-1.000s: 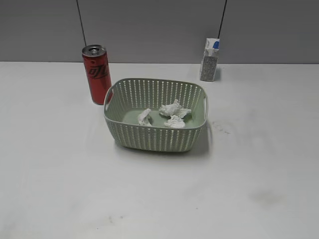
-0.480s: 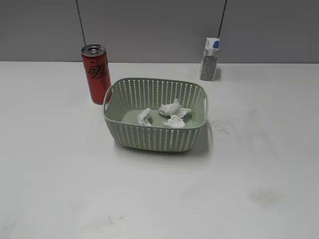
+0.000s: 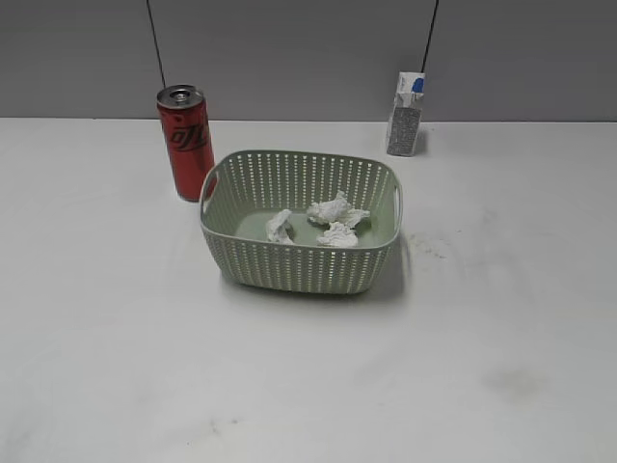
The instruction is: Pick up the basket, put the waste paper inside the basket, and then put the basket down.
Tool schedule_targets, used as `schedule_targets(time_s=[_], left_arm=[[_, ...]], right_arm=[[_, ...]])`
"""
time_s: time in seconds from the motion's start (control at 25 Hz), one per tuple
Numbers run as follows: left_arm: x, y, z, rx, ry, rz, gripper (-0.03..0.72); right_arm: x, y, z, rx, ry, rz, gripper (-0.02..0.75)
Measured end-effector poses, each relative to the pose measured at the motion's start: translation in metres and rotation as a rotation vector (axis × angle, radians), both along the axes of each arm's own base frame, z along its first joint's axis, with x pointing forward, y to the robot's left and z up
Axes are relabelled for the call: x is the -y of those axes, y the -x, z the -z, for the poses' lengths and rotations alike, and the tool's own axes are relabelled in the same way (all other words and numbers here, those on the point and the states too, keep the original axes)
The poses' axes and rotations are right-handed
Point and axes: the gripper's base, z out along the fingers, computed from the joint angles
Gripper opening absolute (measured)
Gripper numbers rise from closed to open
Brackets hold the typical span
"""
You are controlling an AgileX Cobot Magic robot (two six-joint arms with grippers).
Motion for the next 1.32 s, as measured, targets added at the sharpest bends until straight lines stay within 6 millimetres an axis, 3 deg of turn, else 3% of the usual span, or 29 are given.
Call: schedule_targets(time_s=[1.32], left_arm=[[-0.0003, -0.0002, 0.0001, 0.001, -0.003, -0.002, 0.556]], right_arm=[[-0.0002, 0.0002, 0.0001, -0.001, 0.0, -0.017, 0.573]])
